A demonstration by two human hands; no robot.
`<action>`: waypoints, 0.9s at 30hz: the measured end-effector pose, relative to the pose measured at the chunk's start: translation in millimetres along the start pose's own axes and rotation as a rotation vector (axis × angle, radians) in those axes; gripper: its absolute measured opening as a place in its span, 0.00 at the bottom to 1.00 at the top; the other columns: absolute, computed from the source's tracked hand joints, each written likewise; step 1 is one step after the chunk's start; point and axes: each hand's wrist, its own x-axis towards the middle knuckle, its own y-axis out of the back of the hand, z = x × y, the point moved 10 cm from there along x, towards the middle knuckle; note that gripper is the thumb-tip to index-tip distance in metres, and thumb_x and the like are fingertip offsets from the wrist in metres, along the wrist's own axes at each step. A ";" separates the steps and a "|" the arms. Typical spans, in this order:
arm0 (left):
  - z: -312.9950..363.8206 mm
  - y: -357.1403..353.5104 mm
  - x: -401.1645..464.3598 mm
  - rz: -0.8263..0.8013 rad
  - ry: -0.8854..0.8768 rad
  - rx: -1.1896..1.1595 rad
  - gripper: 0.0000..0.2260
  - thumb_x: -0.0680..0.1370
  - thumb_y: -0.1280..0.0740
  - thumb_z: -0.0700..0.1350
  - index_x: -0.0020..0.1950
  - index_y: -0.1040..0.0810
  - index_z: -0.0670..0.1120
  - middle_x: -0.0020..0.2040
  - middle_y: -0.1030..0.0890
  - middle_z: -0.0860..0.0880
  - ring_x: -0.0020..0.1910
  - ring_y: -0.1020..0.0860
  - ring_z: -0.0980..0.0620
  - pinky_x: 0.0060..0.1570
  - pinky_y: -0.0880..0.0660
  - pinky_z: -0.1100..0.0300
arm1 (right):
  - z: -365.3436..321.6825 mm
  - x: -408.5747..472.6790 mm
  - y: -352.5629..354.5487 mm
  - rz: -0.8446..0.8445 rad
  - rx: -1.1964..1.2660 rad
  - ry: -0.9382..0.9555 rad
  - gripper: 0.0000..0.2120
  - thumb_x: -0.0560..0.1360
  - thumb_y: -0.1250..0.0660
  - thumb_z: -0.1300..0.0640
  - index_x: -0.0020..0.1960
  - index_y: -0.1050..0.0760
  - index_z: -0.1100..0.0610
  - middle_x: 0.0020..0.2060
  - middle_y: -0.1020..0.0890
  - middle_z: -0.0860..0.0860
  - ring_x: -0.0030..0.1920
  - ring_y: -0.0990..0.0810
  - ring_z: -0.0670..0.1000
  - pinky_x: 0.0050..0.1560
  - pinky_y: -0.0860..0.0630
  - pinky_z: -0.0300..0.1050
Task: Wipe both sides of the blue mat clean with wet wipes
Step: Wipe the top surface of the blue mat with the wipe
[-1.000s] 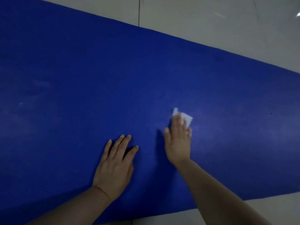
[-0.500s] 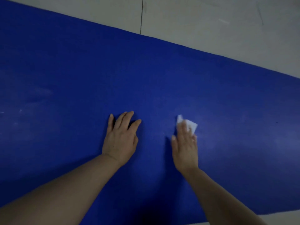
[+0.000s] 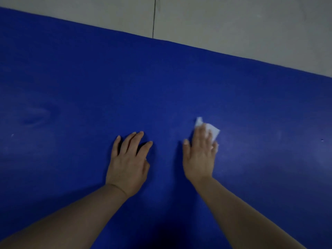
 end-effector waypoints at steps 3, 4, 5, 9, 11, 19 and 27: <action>0.0 2.6 -0.1 0.011 -0.005 -0.006 0.22 0.70 0.30 0.41 0.64 0.23 0.45 0.69 0.28 0.41 0.68 0.32 0.42 0.69 0.43 0.40 | -50.6 -24.6 -20.8 -0.154 -0.005 0.373 0.31 0.79 0.65 0.38 0.78 0.59 0.50 0.76 0.59 0.44 0.75 0.63 0.44 0.74 0.63 0.50; 0.3 3.4 -0.1 0.016 -0.008 -0.009 0.21 0.71 0.32 0.41 0.64 0.23 0.45 0.69 0.28 0.41 0.68 0.32 0.43 0.69 0.44 0.40 | -46.2 -15.3 -16.9 -0.146 0.002 0.377 0.31 0.79 0.65 0.38 0.78 0.60 0.50 0.76 0.58 0.44 0.75 0.62 0.44 0.74 0.61 0.50; 0.7 3.4 0.3 0.012 -0.009 -0.013 0.20 0.72 0.36 0.43 0.64 0.23 0.45 0.69 0.29 0.42 0.68 0.32 0.43 0.70 0.44 0.41 | -31.2 2.1 -9.2 -0.110 0.009 0.286 0.30 0.79 0.63 0.39 0.78 0.60 0.50 0.77 0.56 0.45 0.76 0.59 0.46 0.75 0.59 0.51; -0.1 -1.4 1.4 -0.036 -0.011 -0.029 0.22 0.73 0.46 0.47 0.64 0.24 0.45 0.68 0.29 0.42 0.68 0.33 0.43 0.70 0.45 0.41 | 18.7 47.4 6.8 -0.107 -0.006 -0.113 0.31 0.81 0.56 0.43 0.78 0.60 0.55 0.78 0.57 0.51 0.77 0.58 0.54 0.75 0.58 0.58; -0.7 -1.7 2.0 -0.044 -0.004 -0.029 0.22 0.73 0.46 0.47 0.64 0.24 0.45 0.68 0.29 0.42 0.68 0.34 0.43 0.71 0.47 0.42 | -13.5 41.1 -3.3 -0.206 -0.094 0.085 0.36 0.75 0.64 0.36 0.78 0.64 0.54 0.77 0.62 0.48 0.76 0.62 0.52 0.73 0.62 0.57; -2.3 2.2 5.6 -0.102 0.061 -0.052 0.21 0.74 0.46 0.46 0.60 0.20 0.46 0.67 0.27 0.44 0.67 0.32 0.46 0.73 0.50 0.48 | -27.7 33.3 -19.9 -0.476 -0.072 0.179 0.34 0.80 0.57 0.38 0.75 0.72 0.51 0.71 0.73 0.42 0.73 0.72 0.48 0.69 0.73 0.55; 9.7 23.6 18.2 -0.423 0.084 0.090 0.23 0.82 0.44 0.46 0.78 0.41 0.55 0.79 0.49 0.51 0.76 0.45 0.51 0.76 0.56 0.52 | -29.8 31.8 -19.0 -0.622 -0.043 0.178 0.34 0.80 0.58 0.37 0.74 0.73 0.50 0.73 0.73 0.45 0.73 0.73 0.48 0.69 0.72 0.57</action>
